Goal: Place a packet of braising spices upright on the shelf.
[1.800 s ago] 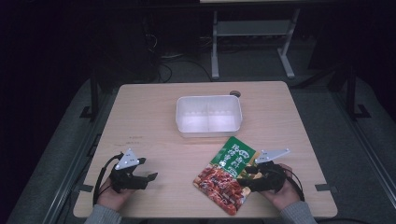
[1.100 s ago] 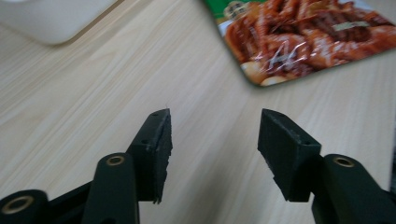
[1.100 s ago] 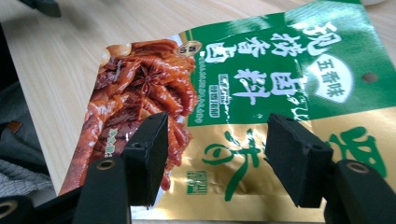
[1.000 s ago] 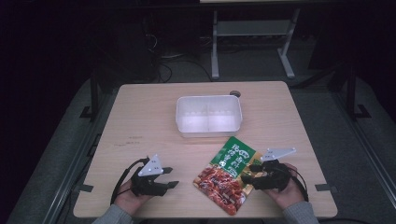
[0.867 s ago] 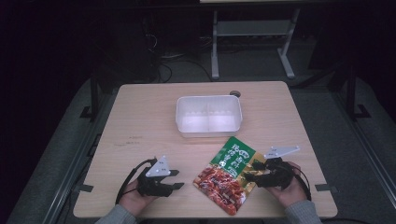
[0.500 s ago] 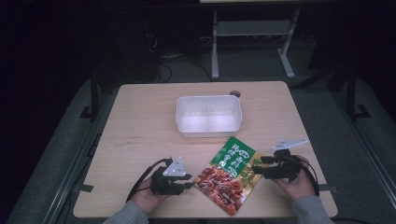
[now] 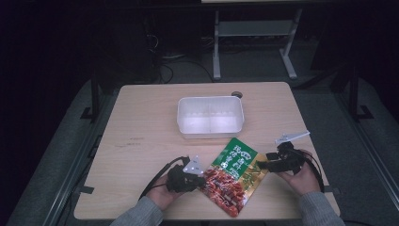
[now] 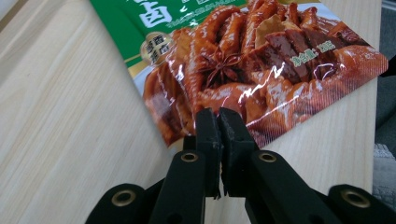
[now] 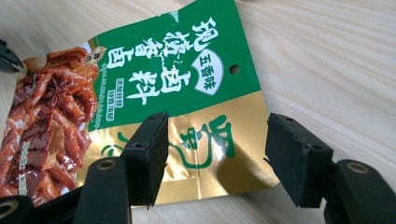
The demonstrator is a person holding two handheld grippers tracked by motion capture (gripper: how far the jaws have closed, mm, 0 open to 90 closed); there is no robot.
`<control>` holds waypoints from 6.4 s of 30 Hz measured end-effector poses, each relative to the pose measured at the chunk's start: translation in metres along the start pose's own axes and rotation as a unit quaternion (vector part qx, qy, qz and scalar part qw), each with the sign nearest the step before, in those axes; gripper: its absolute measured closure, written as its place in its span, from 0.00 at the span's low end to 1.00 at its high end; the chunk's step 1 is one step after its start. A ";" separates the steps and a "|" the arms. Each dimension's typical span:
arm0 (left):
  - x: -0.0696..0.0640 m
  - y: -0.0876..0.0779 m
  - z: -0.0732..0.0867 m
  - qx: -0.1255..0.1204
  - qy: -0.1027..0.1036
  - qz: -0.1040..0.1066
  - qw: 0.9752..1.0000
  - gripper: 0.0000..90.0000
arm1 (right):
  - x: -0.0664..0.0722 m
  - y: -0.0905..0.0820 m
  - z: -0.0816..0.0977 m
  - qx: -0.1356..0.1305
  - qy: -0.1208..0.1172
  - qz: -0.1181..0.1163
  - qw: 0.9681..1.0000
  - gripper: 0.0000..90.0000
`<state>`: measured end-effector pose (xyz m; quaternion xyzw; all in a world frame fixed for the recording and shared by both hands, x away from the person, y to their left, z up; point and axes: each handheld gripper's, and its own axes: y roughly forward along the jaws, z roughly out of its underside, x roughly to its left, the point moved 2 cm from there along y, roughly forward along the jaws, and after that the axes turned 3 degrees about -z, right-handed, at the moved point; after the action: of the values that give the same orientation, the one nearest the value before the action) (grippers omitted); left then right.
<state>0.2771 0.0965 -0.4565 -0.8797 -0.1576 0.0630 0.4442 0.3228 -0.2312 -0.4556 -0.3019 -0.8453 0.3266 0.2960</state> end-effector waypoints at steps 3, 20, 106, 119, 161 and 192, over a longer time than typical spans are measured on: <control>-0.003 0.007 -0.003 0.018 0.010 0.003 1.000 0.97 | -0.008 0.006 0.001 0.018 0.008 0.007 1.000 0.43; -0.006 0.014 -0.004 0.038 0.014 0.000 0.999 0.96 | -0.013 0.010 0.002 0.028 0.025 -0.001 0.999 0.51; 0.020 -0.044 0.077 -0.032 -0.060 -0.062 0.996 0.41 | 0.054 -0.041 -0.047 0.021 -0.019 -0.070 0.997 1.00; 0.029 -0.050 0.084 -0.043 -0.071 -0.081 0.993 0.39 | 0.087 -0.069 -0.074 -0.001 -0.050 -0.120 0.992 1.00; 0.039 -0.055 0.091 -0.057 -0.097 -0.090 0.990 0.35 | 0.102 -0.124 -0.184 -0.036 -0.081 -0.037 0.995 1.00; 0.040 -0.059 0.092 -0.071 -0.106 -0.091 0.988 0.35 | 0.076 -0.091 -0.254 -0.061 -0.052 0.038 0.996 1.00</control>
<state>0.2789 0.2131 -0.4631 -0.8793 -0.2876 0.1040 0.3651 0.4222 -0.1380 -0.2106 -0.3338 -0.8658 0.3010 0.2200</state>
